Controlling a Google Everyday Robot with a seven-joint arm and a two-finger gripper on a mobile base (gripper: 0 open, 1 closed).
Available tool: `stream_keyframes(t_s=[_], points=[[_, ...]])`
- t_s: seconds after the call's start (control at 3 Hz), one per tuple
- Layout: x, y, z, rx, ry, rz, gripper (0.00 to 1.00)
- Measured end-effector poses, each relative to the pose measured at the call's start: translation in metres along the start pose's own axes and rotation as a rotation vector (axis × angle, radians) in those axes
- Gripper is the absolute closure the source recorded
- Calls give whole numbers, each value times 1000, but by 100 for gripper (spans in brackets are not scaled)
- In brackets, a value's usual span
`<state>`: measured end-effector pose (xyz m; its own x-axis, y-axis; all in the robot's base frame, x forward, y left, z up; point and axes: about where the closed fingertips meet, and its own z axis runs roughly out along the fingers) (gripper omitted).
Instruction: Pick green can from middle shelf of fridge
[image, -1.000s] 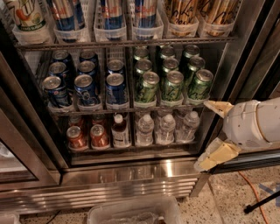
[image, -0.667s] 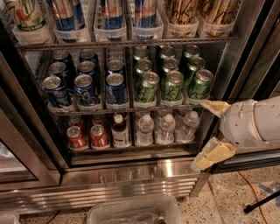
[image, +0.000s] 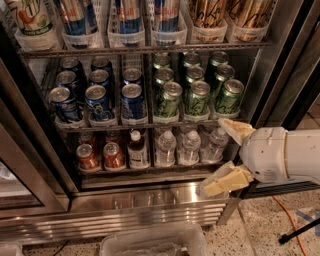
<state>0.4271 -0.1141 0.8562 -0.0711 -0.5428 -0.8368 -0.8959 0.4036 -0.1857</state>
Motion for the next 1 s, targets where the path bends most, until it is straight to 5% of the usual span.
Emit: stream_keyframes(t_s=[1.0], points=[[-47, 17, 40, 81, -390, 245, 0]])
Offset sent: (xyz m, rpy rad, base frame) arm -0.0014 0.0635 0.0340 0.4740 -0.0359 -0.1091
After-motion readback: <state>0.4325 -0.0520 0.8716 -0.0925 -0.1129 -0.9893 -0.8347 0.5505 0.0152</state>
